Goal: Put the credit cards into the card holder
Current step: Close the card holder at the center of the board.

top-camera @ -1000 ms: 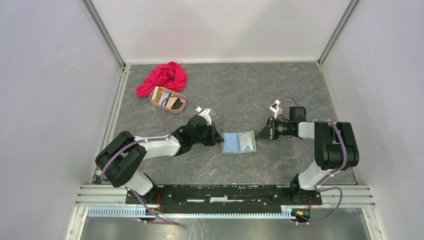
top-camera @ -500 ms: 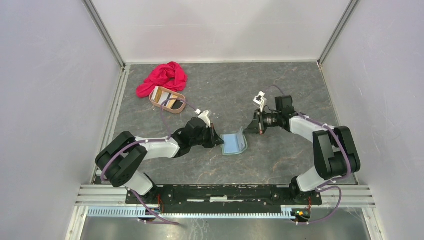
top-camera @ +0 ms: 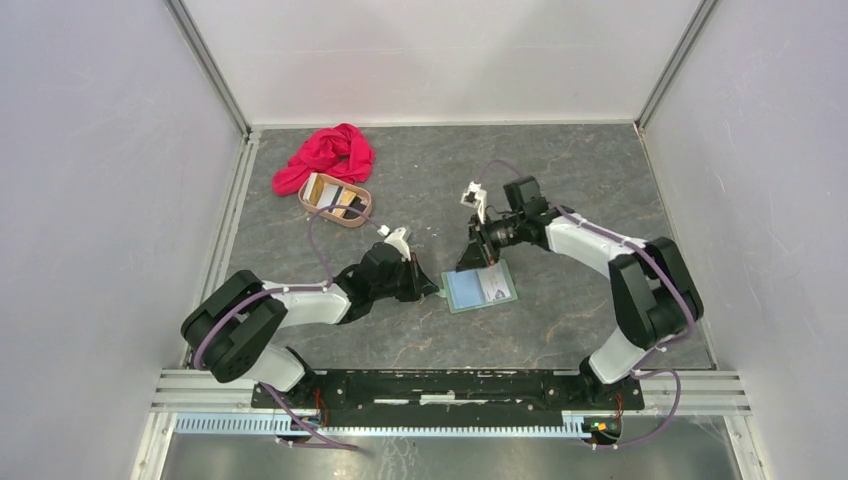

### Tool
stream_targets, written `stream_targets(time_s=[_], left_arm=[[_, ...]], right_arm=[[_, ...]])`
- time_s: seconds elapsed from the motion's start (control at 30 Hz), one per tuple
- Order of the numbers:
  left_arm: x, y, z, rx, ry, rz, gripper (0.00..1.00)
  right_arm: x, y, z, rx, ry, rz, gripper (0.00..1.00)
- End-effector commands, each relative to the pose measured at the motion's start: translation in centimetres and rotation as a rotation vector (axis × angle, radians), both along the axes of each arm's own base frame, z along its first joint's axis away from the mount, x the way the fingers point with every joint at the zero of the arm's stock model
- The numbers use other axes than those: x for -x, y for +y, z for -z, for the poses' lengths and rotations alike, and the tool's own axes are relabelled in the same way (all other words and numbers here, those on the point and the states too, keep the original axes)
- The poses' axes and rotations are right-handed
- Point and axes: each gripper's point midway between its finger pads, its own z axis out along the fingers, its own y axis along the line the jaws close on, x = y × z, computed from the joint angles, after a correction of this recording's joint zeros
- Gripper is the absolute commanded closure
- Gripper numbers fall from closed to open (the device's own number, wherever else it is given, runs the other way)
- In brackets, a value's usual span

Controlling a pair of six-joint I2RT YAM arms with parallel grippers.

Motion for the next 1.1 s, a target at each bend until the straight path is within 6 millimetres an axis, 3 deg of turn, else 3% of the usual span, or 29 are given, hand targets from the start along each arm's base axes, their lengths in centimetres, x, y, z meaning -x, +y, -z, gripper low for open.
stream_targets(time_s=[0.0, 0.13, 0.2, 0.47, 0.6, 0.9, 1.07], left_arm=[[-0.8, -0.3, -1.5, 0.058, -0.036, -0.031, 0.98], [-0.7, -0.9, -1.9, 0.077, -0.04, 0.0, 0.98], [-0.6, -1.0, -2.0, 0.081, -0.039, 0.007, 0.98], [-0.3, -1.3, -1.2, 0.079, -0.013, 0.027, 0.98], [-0.1, -1.2, -0.2, 0.07, 0.011, 0.026, 0.98], [0.0, -1.8, 1.8, 0.043, 0.059, 0.05, 0.98], [-0.1, -2.1, 2.4, 0.034, 0.075, 0.056, 0.98]], right_arm=[[-3.3, -4.7, -1.4, 0.108, -0.301, 0.04, 0.73], [-3.6, -10.2, 2.0, 0.183, -0.295, 0.208, 0.5], [-4.1, -12.0, 2.9, 0.216, -0.27, 0.267, 0.43], [-5.9, -14.1, 5.4, 0.236, -0.126, 0.379, 0.41], [-5.0, -13.7, 6.7, 0.185, -0.034, 0.357, 0.41], [-2.8, -12.0, 7.2, 0.071, 0.103, 0.311, 0.44], [-2.3, -11.4, 6.4, 0.01, 0.128, 0.294, 0.46]])
